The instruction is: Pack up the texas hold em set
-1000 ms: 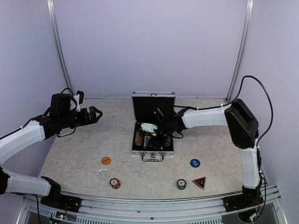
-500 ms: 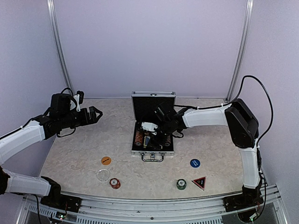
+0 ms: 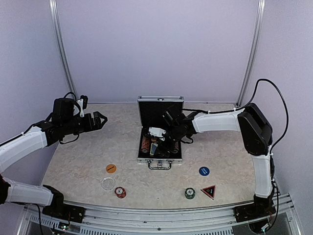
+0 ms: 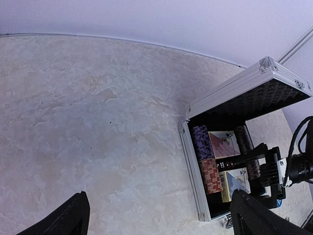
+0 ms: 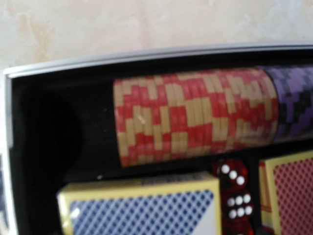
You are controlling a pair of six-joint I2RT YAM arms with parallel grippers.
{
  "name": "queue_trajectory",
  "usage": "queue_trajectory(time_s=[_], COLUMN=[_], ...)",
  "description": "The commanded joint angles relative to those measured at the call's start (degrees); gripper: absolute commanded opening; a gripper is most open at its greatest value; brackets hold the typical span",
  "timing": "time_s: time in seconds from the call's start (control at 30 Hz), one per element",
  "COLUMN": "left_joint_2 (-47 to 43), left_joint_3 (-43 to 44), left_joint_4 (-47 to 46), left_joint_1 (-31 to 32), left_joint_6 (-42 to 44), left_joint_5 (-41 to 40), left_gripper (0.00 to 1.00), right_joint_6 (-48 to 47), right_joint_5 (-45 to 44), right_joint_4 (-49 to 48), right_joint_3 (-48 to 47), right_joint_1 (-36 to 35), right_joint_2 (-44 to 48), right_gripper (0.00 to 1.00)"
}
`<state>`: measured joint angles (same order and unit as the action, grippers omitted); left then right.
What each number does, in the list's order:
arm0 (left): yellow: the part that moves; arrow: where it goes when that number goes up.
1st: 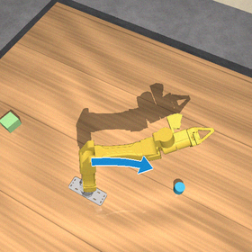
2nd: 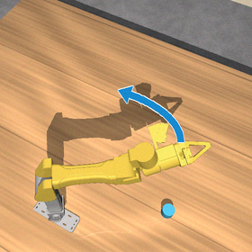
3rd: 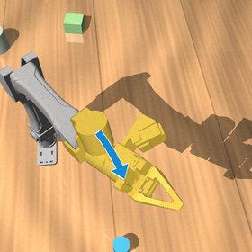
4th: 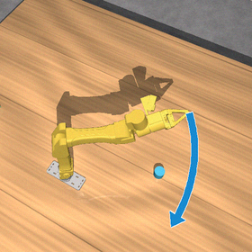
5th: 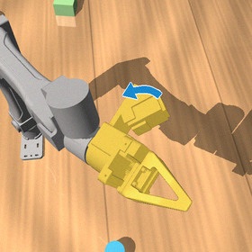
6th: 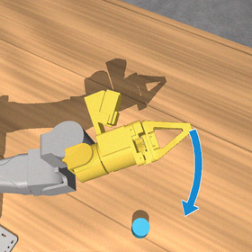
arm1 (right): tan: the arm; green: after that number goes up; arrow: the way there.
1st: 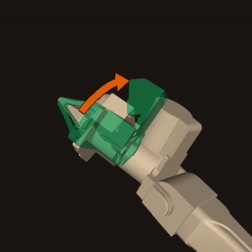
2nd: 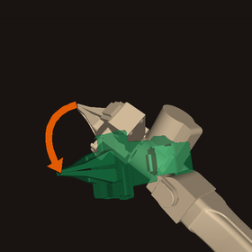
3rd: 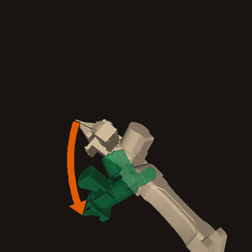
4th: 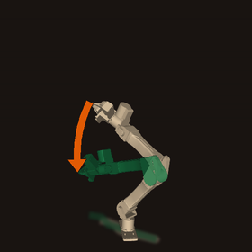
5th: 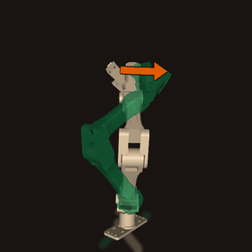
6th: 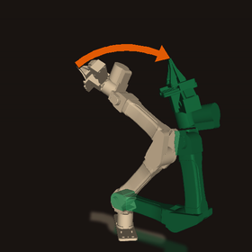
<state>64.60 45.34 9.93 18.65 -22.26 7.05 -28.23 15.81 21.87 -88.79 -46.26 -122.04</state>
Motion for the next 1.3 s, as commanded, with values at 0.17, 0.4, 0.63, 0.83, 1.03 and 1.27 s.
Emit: queue_trajectory(time_s=[0.17,0.4,0.63,0.83,1.03,1.27], left_joint_2=[-0.2,-0.1,0.0,0.0,0.0,0.0], left_joint_3=[-0.3,-0.4,-0.4,-0.4,-0.5,-0.6], left_joint_4=[-0.4,-0.5,-0.5,-0.6,-0.7,-0.7], left_joint_1=[-0.8,-0.9,-1.0,-1.4,-1.5,-1.6], left_joint_6=[0.6,0.6,0.5,0.4,0.3,0.3], left_joint_5=[-0.4,-0.1,0.0,0.4,0.6,0.5], left_gripper=[0.99,0.99,0.99,0.99,0.99,0.99], right_joint_6=[-0.9,1.5,5.2,5.7,5.4,3.9], right_joint_5=[2.1,-6.8,-13.1,-12.1,-13.6,-13.3], right_joint_4=[5.5,1.6,0.8,0.2,0.2,1.8], right_joint_3=[0.3,-0.8,-5.9,-7.2,-8.6,-10.4], right_joint_1=[-0.5,-0.6,-0.7,-0.7,-1.4,-2.0], right_joint_2=[5.7,3.9,-1.1,-2.3,-4.1,-6.0], right_gripper=[0.87,0.85,0.70,0.45,0.14,0.06])
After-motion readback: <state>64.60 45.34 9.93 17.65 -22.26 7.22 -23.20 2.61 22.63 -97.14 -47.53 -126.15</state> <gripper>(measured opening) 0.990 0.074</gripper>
